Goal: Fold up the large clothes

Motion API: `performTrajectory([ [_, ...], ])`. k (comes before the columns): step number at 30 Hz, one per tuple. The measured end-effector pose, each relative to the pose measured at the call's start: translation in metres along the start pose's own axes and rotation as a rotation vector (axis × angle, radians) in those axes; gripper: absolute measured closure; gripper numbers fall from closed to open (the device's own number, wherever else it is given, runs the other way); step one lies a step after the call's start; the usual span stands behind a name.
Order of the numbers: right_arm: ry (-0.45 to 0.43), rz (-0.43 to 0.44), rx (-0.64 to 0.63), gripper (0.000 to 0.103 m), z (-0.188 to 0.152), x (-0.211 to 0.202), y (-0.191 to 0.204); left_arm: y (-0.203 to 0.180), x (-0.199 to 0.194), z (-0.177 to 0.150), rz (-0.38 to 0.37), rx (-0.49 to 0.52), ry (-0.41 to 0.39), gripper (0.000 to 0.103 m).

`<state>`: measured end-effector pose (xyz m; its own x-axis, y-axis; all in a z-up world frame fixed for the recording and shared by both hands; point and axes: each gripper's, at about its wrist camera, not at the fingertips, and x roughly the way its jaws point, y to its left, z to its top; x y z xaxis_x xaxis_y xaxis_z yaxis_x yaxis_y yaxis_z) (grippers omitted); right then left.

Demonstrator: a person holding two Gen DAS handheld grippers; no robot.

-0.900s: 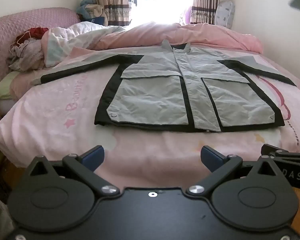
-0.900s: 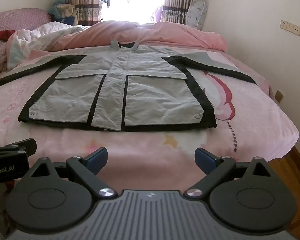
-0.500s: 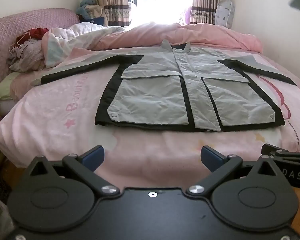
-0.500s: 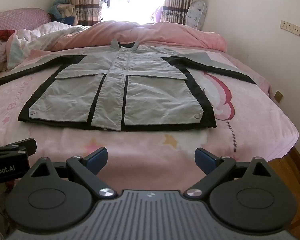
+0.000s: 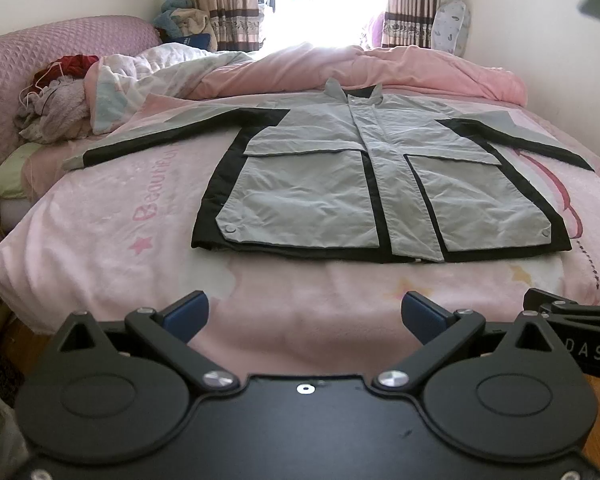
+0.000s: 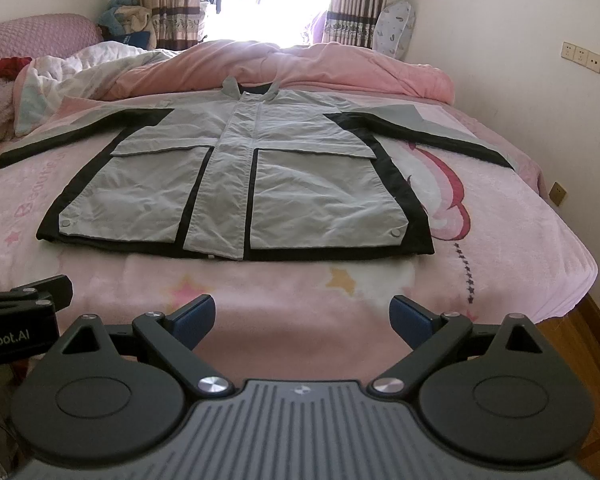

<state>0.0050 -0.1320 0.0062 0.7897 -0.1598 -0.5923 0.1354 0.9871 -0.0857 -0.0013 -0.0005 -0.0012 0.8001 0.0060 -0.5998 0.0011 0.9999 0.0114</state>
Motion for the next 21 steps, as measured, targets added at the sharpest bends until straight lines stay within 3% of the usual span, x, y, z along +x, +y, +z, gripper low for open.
performTrajectory([
  [21,0.002,-0.001,-0.003,0.0,-0.0007,-0.0001,0.0001,0.0021,0.0004,-0.0007,0.0,-0.004,0.004,0.0],
])
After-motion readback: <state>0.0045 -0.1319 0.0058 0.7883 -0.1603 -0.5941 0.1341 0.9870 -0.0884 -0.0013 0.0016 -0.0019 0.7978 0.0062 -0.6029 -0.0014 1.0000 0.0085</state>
